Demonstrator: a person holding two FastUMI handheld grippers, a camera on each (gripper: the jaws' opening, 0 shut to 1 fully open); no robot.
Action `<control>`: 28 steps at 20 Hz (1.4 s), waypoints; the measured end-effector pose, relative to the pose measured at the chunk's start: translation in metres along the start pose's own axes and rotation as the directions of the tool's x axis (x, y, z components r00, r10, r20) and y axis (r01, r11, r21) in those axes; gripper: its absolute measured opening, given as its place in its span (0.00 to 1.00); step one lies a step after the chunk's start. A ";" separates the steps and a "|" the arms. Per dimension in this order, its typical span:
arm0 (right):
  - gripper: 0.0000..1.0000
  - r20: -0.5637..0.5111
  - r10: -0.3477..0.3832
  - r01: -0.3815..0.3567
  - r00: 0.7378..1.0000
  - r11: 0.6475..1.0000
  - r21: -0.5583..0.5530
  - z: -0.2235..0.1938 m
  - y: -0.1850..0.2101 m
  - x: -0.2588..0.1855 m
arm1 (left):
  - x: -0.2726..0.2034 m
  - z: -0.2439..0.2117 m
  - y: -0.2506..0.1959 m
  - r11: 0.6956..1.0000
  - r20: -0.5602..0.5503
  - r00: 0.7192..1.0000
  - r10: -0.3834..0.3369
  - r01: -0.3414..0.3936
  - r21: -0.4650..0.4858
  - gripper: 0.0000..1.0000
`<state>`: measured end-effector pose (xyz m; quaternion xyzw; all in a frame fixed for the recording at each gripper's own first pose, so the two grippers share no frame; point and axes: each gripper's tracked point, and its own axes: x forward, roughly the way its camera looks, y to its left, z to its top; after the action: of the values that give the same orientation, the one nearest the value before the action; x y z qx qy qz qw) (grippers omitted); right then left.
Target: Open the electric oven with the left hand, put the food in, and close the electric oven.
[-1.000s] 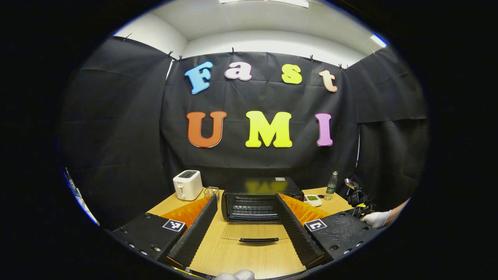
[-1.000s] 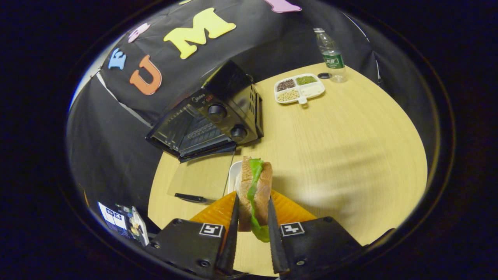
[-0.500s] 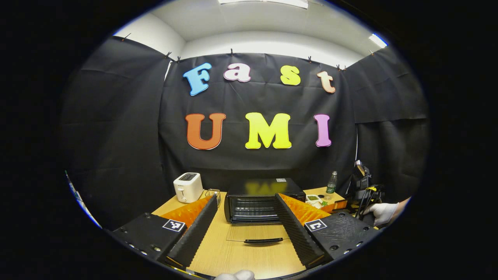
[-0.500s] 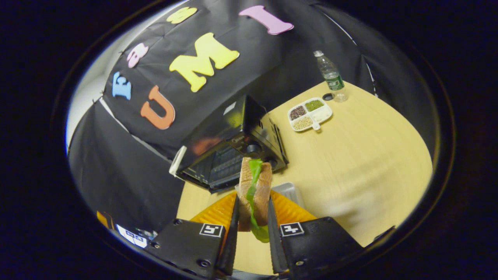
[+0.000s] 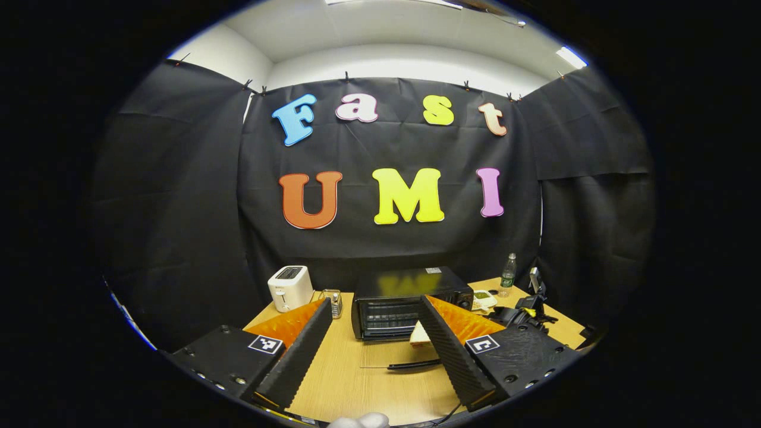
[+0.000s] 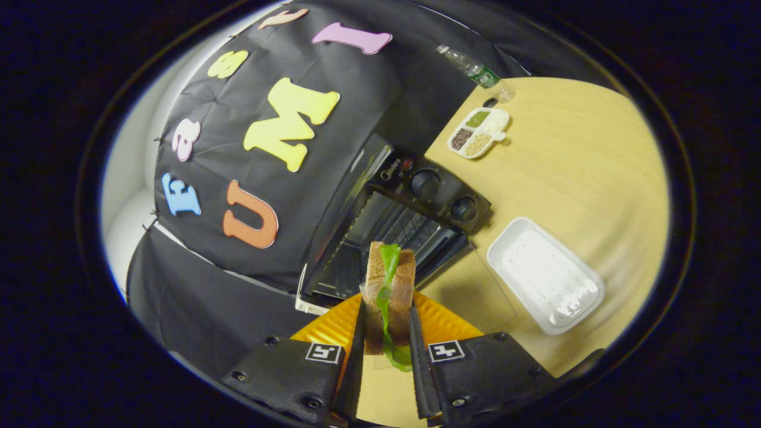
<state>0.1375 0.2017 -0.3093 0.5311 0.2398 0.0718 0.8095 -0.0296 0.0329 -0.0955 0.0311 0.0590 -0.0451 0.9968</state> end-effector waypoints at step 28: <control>0.67 0.164 -0.166 0.199 0.972 0.958 -0.207 0.008 0.004 0.154 | 0.013 -0.030 0.027 1.000 -0.059 0.998 0.014 -0.014 0.003 0.96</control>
<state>0.2765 0.2541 -0.3518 0.4165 0.2188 -0.0158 0.8822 -0.0181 0.0606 -0.1256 0.0344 0.0879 -0.0371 0.9948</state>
